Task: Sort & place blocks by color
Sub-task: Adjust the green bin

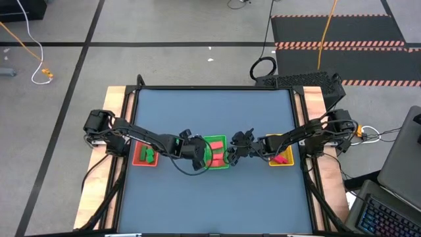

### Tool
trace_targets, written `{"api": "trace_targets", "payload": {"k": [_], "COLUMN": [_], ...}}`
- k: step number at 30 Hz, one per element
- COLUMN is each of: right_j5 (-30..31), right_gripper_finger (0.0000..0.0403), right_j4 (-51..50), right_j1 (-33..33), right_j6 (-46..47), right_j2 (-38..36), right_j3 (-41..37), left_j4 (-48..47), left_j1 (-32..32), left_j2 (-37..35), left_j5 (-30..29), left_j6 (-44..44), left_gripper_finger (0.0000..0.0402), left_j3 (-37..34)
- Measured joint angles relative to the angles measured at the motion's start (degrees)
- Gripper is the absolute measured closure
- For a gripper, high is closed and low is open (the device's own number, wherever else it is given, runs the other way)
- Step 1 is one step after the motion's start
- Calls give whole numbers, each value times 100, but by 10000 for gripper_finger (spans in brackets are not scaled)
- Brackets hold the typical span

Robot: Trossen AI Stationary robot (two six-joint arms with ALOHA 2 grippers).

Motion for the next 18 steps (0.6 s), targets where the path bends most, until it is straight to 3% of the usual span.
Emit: {"api": "trace_targets", "payload": {"k": [18], "right_j5": [-309], "right_gripper_finger": [200], "right_j4": [-127], "right_j1": [11], "right_j6": [55], "right_j2": [0], "right_j3": [0], "left_j4": [8], "left_j1": [2], "left_j2": [0], "left_j5": [42], "left_j6": [0], "left_gripper_finger": [227], "left_j3": [0]}}
